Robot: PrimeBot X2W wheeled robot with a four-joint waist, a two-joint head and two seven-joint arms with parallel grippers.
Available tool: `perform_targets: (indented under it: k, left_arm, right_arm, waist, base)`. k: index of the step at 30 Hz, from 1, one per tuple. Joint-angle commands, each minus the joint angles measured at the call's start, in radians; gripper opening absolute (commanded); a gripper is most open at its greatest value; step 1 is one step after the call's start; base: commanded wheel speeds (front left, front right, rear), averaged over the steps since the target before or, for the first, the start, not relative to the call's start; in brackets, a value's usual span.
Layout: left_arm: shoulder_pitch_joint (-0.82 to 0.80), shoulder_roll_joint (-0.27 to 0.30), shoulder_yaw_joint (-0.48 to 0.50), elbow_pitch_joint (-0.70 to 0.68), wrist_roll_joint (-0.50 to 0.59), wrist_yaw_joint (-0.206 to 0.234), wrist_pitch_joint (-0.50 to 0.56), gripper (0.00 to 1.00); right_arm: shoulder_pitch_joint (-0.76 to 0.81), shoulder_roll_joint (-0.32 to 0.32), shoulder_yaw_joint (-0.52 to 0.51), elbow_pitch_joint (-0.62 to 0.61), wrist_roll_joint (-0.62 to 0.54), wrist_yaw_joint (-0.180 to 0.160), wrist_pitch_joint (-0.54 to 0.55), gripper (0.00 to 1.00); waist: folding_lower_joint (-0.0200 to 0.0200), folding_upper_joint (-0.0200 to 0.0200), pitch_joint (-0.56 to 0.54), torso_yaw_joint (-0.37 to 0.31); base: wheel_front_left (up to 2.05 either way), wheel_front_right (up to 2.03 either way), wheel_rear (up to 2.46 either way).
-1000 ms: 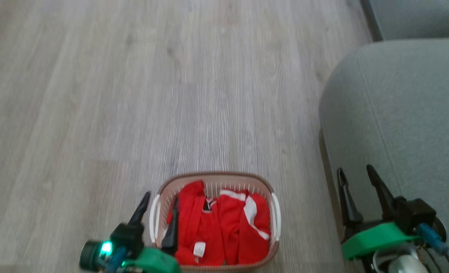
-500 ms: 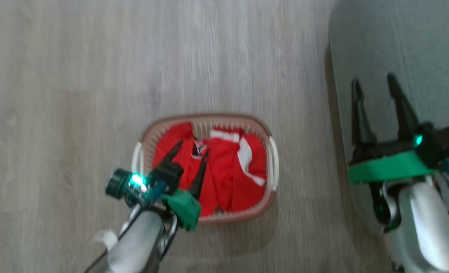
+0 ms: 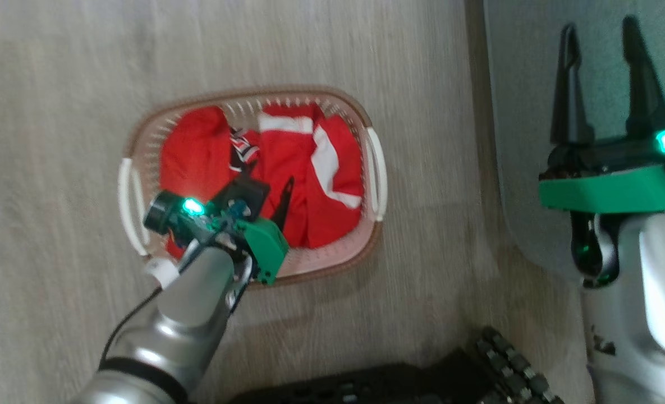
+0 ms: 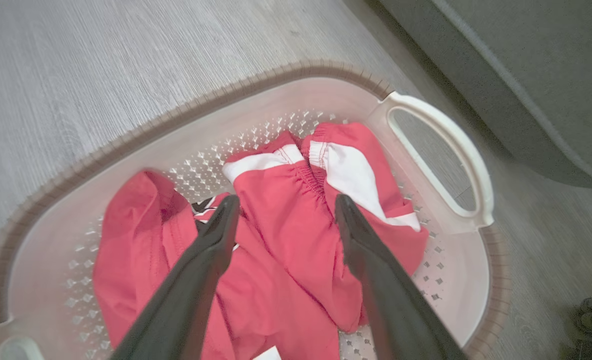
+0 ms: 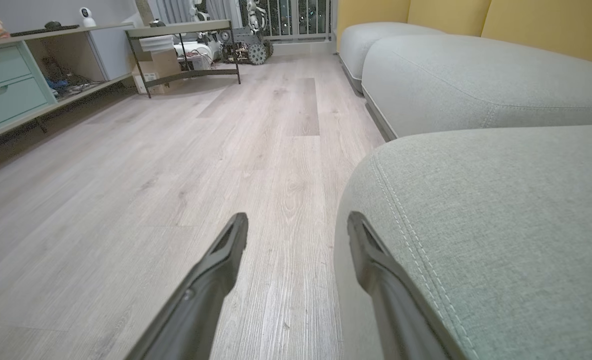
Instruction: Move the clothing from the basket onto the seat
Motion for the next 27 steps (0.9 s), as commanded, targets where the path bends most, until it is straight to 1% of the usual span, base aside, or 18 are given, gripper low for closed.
perform_targets:
  k: [1, 7, 12, 17, 23, 27]
  left_arm:
    - [-0.015, 0.009, 0.008, 0.005, -0.015, 0.009, -0.01, 1.0]
    - [-0.086, 0.009, -0.016, 0.06, -0.021, 0.021, -0.01, 1.0]
    - [-0.122, 0.009, -0.045, 0.078, -0.014, 0.016, -0.01, 1.0]
    - [-0.133, 0.009, -0.066, 0.094, -0.027, 0.006, -0.01, 1.0]
    - [-0.167, 0.009, -0.108, 0.175, -0.045, -0.017, -0.01, 1.0]
    - [-0.18, 0.009, -0.132, 0.162, -0.07, -0.041, -0.01, 1.0]
  right_arm:
    - [-0.007, -0.006, 0.018, -0.044, 0.01, 0.007, -0.009, 1.0]
    - [-0.044, -0.006, 0.022, -0.067, 0.029, 0.007, -0.009, 1.0]
    - [-0.051, -0.006, 0.03, -0.063, 0.047, 0.007, -0.009, 1.0]
    - [-0.051, -0.006, 0.041, -0.059, 0.057, 0.007, -0.009, 1.0]
    - [-0.054, -0.006, 0.044, -0.06, 0.069, 0.007, -0.009, 1.0]
    - [-0.051, -0.006, 0.044, -0.059, 0.072, 0.007, -0.009, 1.0]
  waist:
    - [-0.0001, 0.0001, 0.091, -0.05]
    - [-0.0001, 0.0001, 0.171, -0.073]
    - [-0.0001, 0.0001, 0.197, -0.086]
    - [-0.0001, 0.0001, 0.203, -0.099]
    - [-0.0001, 0.0001, 0.216, -0.12]
    - [-0.0001, 0.0001, 0.224, -0.127]
  base:
    - [0.0, 0.0, 0.0]
    - [0.0, 0.0, 0.0]
    - [0.0, 0.0, 0.0]
    - [0.0, 0.0, 0.0]
    - [0.0, 0.0, 0.0]
    - [0.0, 0.0, 0.0]
